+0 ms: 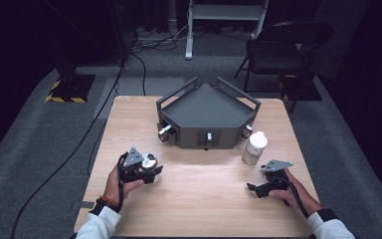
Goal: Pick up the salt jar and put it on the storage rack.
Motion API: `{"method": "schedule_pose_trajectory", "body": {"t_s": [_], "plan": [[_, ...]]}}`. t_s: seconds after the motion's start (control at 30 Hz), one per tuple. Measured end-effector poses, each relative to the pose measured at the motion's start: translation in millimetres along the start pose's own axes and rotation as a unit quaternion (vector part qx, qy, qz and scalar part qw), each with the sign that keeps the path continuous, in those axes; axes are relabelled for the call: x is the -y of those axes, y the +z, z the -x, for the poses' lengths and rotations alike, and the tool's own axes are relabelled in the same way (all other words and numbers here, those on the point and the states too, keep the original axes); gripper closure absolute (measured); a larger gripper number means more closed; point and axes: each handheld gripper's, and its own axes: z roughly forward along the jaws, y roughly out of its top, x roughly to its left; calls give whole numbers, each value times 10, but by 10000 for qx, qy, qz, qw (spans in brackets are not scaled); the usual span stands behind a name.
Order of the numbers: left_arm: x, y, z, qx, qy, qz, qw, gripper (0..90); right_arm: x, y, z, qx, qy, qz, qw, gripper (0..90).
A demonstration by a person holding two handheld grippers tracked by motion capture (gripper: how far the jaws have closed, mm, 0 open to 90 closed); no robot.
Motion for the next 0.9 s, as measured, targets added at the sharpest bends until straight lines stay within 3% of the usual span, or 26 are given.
{"method": "schedule_pose_trajectory", "body": {"t_s": [0.43,0.9], "plan": [[-247,69,-29,154,108,73,9998,304,0,0,0,1,-1,0,10000,0],[-594,151,43,238,194,238,9992,304,1,0,0,-1,0,1,10000,0]]}}
